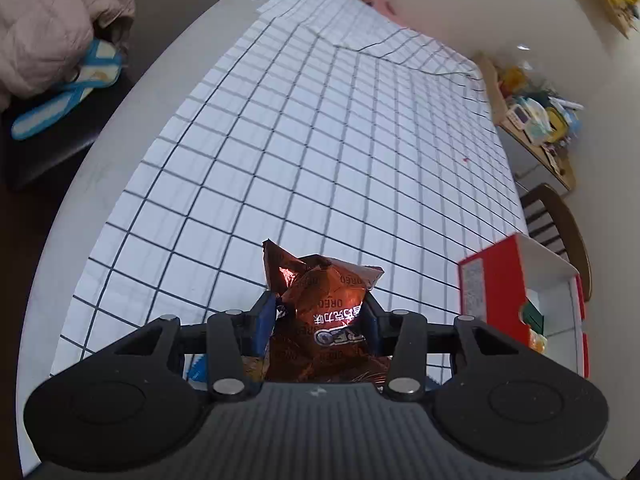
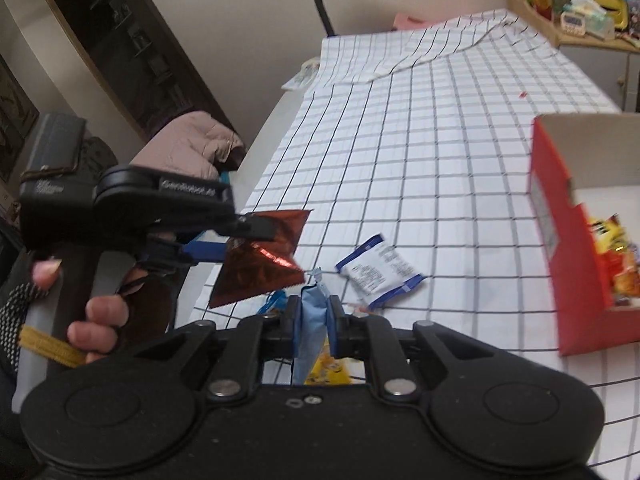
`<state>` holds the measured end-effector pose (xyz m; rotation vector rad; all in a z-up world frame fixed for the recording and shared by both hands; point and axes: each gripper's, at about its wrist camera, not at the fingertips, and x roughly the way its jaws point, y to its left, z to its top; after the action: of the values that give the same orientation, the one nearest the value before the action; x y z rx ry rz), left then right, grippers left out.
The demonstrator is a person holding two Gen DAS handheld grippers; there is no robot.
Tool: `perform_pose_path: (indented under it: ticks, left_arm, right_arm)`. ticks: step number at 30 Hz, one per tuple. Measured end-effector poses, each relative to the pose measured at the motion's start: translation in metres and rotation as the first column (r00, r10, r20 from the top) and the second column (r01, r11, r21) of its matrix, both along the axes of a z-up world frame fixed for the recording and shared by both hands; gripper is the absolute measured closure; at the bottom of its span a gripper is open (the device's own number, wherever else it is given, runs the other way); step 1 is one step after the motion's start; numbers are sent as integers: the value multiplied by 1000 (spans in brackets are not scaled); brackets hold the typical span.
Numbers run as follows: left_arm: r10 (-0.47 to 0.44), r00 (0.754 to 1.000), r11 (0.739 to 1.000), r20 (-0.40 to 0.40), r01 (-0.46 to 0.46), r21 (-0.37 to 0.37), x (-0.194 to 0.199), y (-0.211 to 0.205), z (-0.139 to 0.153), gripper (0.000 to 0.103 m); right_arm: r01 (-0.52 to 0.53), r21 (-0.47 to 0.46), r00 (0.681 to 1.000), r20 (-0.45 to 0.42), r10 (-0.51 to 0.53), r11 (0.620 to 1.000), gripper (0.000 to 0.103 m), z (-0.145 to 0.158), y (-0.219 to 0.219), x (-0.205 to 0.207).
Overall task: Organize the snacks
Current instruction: 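Grasp the brown Oreo bag with left tool while right tool grasps light blue bag, then carry the Oreo bag and light blue bag into the red box and open both tools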
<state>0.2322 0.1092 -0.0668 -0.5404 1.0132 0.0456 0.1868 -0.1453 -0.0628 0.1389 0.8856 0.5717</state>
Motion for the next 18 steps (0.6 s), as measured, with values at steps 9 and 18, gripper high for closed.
perform_pose_path:
  ticks: [9,18]
  left_arm:
    - [-107,992,993,68,103,56,-15,-61,36,59]
    - [-230,967,970,112,218,111,-16,-142,66,59]
  right_arm:
    - [72,-10,994,83,-71,997,92,29,-55,-10]
    - [145,-25,978,157,-139,989,92,50,-117,-10]
